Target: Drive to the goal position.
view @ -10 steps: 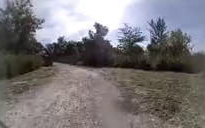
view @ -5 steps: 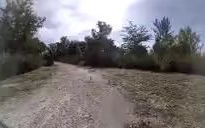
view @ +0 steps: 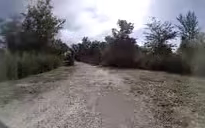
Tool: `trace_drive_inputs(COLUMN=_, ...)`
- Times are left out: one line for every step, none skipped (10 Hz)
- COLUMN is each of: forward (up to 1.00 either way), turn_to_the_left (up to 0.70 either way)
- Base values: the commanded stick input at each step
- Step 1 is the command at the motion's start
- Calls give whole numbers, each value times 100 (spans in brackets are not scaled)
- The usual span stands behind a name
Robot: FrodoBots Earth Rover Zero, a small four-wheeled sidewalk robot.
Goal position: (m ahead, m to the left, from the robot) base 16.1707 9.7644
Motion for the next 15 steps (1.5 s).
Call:
trace_drive_inputs(forward=85, turn_to_the_left=0)
trace_drive_inputs(forward=85, turn_to_the_left=0)
trace_drive_inputs(forward=85, turn_to_the_left=0)
trace_drive_inputs(forward=85, turn_to_the_left=0)
trace_drive_inputs(forward=85, turn_to_the_left=0)
trace_drive_inputs(forward=85, turn_to_the_left=0)
trace_drive_inputs(forward=85, turn_to_the_left=0)
trace_drive_inputs(forward=85, turn_to_the_left=0)
trace_drive_inputs(forward=85, turn_to_the_left=0)
trace_drive_inputs(forward=85, turn_to_the_left=0)
trace_drive_inputs(forward=85, turn_to_the_left=0)
trace_drive_inputs(forward=85, turn_to_the_left=0)
trace_drive_inputs(forward=85, turn_to_the_left=5)
trace_drive_inputs(forward=85, turn_to_the_left=22)
trace_drive_inputs(forward=85, turn_to_the_left=31)
